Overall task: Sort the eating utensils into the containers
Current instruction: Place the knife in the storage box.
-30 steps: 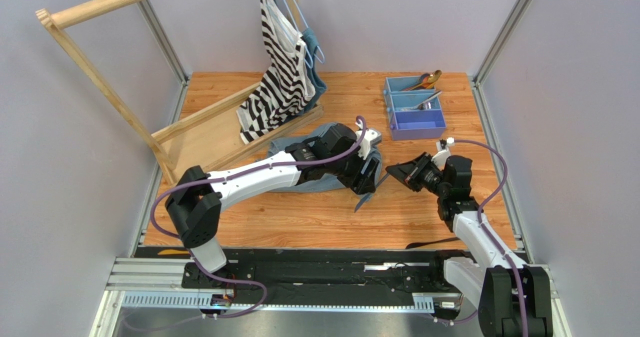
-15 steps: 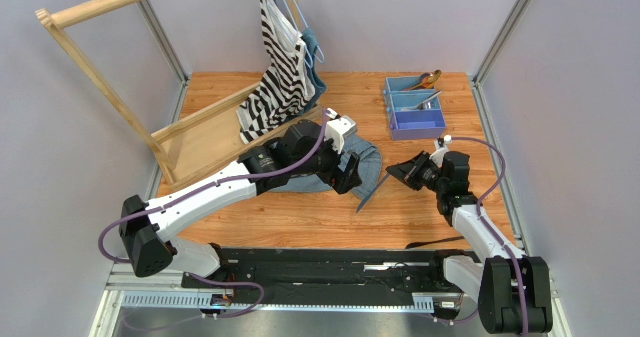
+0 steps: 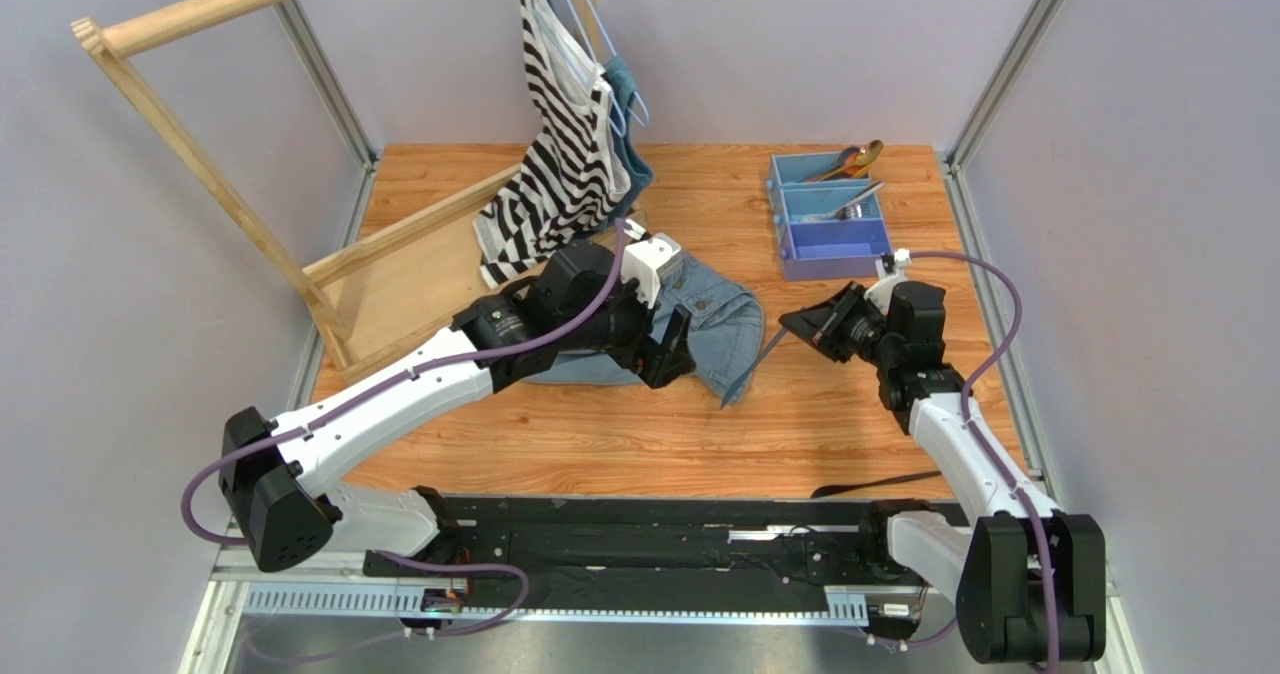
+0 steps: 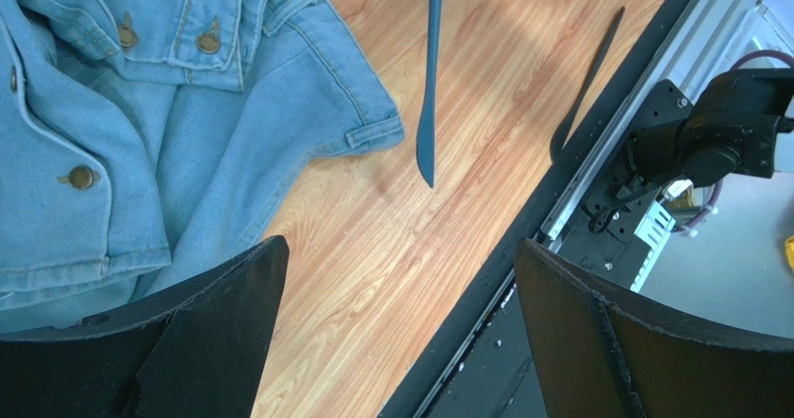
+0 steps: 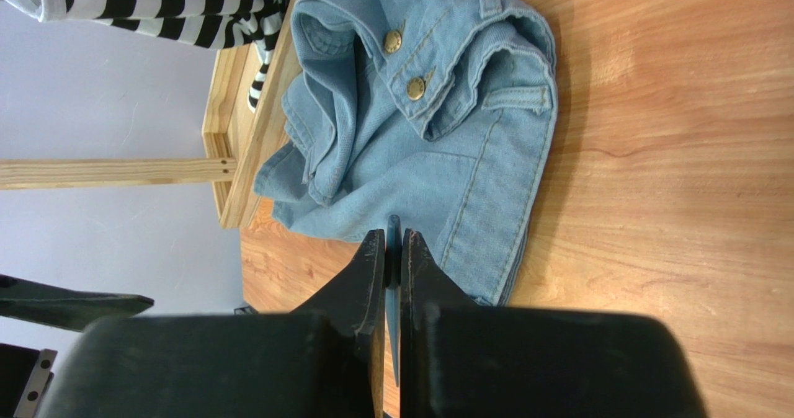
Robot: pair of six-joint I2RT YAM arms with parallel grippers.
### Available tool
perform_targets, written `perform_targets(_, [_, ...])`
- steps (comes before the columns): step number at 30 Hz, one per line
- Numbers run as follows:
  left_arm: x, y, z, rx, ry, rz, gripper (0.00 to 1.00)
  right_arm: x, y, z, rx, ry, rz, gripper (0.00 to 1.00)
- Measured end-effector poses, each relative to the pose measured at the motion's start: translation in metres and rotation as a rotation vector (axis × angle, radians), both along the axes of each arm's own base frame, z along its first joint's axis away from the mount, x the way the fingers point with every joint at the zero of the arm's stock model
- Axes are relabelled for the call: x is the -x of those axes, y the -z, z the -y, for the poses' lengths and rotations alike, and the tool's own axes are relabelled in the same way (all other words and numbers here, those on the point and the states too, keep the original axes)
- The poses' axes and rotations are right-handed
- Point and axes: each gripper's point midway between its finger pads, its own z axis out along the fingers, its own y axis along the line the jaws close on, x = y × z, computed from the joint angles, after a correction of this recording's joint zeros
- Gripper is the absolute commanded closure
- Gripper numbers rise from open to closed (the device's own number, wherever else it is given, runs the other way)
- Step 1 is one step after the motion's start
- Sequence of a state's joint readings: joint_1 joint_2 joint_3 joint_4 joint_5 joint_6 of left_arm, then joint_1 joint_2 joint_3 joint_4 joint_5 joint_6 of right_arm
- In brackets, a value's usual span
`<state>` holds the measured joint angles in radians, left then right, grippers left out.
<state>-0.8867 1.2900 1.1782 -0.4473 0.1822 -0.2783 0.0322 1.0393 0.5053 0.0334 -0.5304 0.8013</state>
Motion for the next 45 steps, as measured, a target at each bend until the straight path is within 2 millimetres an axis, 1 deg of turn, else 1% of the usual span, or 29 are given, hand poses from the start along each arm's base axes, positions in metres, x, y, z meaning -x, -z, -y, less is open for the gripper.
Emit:
perform_targets(2, [0.001, 0.004, -0.001, -0.003, 0.005, -0.012, 0.01, -0.004, -0.004, 0.002, 0.012, 0.011, 0.002, 1.0])
perform_targets(4, [0.001, 0.006, -0.003, -0.004, 0.012, -0.02, 0.01, -0.012, -0.011, 0.005, 0.03, 0.027, 0.011, 1.0])
perform_targets(5, [0.002, 0.008, -0.003, -0.005, 0.021, -0.027, 0.01, -0.026, -0.023, 0.009, 0.045, 0.046, 0.036, 1.0])
perform_targets(7, [0.003, 0.011, -0.005, -0.012, 0.026, -0.029, 0.01, -0.038, -0.031, 0.014, 0.06, 0.065, 0.042, 1.0])
perform_targets(9, [0.003, 0.015, -0.006, -0.021, 0.03, -0.033, 0.01, -0.055, -0.04, 0.021, 0.069, 0.09, 0.048, 1.0])
perform_targets(11, [0.005, 0.022, -0.009, -0.039, 0.034, -0.043, 0.01, -0.077, -0.048, 0.036, 0.081, 0.137, 0.055, 1.0])
perform_targets(13, [0.008, 0.028, -0.012, -0.057, 0.039, -0.055, 0.01, -0.093, -0.051, 0.052, 0.092, 0.186, 0.056, 1.0])
perform_targets(16, [0.012, 0.035, -0.015, -0.072, 0.047, -0.068, 0.01, -0.11, -0.05, 0.077, 0.109, 0.261, 0.046, 1.0])
perform_targets(20, [0.014, 0.038, -0.018, -0.08, 0.049, -0.069, 0.01, -0.128, -0.044, 0.103, 0.116, 0.337, 0.019, 1.0])
perform_targets(23, [0.015, 0.039, -0.02, -0.082, 0.049, -0.068, 0.01, -0.14, -0.039, 0.117, 0.118, 0.378, -0.001, 1.0])
perform_targets(31, [0.014, 0.037, -0.025, -0.089, 0.03, -0.05, 0.01, -0.175, -0.034, 0.141, 0.081, 0.459, -0.018, 1.0])
perform_targets(37, [0.014, 0.035, -0.027, -0.086, 0.025, -0.042, 0.01, -0.194, -0.048, 0.158, 0.074, 0.509, 0.014, 1.0])
perform_targets(39, [0.014, 0.037, -0.027, -0.088, 0.025, -0.044, 0.01, -0.199, -0.049, 0.164, 0.065, 0.524, 0.021, 1.0])
perform_targets(42, [0.015, 0.039, -0.028, -0.092, 0.026, -0.048, 0.02, -0.204, -0.043, 0.175, 0.057, 0.551, 0.011, 1.0])
perform_targets(45, [0.015, 0.039, -0.028, -0.091, 0.029, -0.051, 0.02, -0.207, -0.03, 0.186, 0.055, 0.579, -0.016, 1.0])
